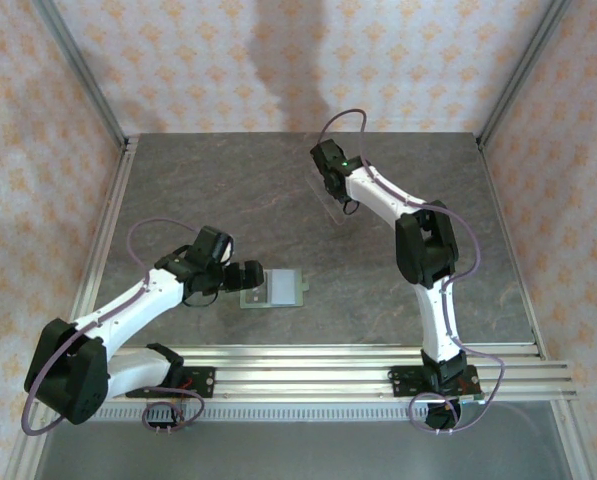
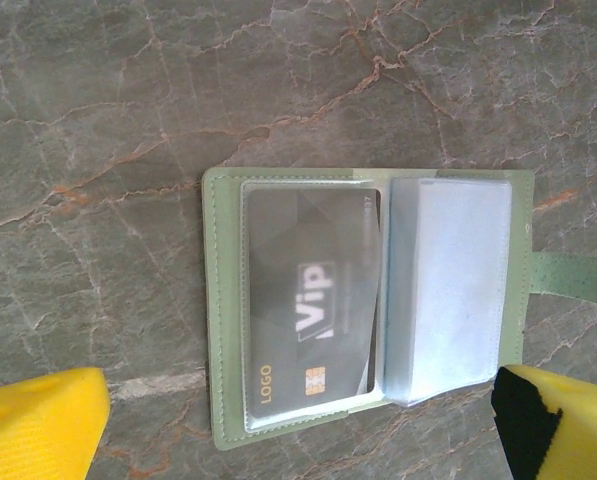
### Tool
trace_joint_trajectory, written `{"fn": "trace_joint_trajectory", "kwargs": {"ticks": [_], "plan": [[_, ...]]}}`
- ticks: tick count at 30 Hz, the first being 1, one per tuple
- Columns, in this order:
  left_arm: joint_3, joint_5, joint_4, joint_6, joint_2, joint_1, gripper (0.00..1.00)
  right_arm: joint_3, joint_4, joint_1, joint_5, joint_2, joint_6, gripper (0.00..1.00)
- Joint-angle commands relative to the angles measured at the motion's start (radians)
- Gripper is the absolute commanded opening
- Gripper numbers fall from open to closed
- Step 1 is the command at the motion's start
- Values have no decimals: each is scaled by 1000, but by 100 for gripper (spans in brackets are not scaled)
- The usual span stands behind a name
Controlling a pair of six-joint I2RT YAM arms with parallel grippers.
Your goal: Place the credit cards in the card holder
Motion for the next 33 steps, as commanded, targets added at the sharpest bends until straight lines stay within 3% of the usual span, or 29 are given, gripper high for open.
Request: {"fn": "trace_joint_trajectory", "kwargs": {"ticks": [1, 33], "plan": [[0, -16, -8, 29, 10, 6, 99, -13, 17, 3, 63, -51, -7, 41], [-27, -32, 6, 35, 13, 6, 99, 3, 4, 23, 140, -30, -22, 20]]}}
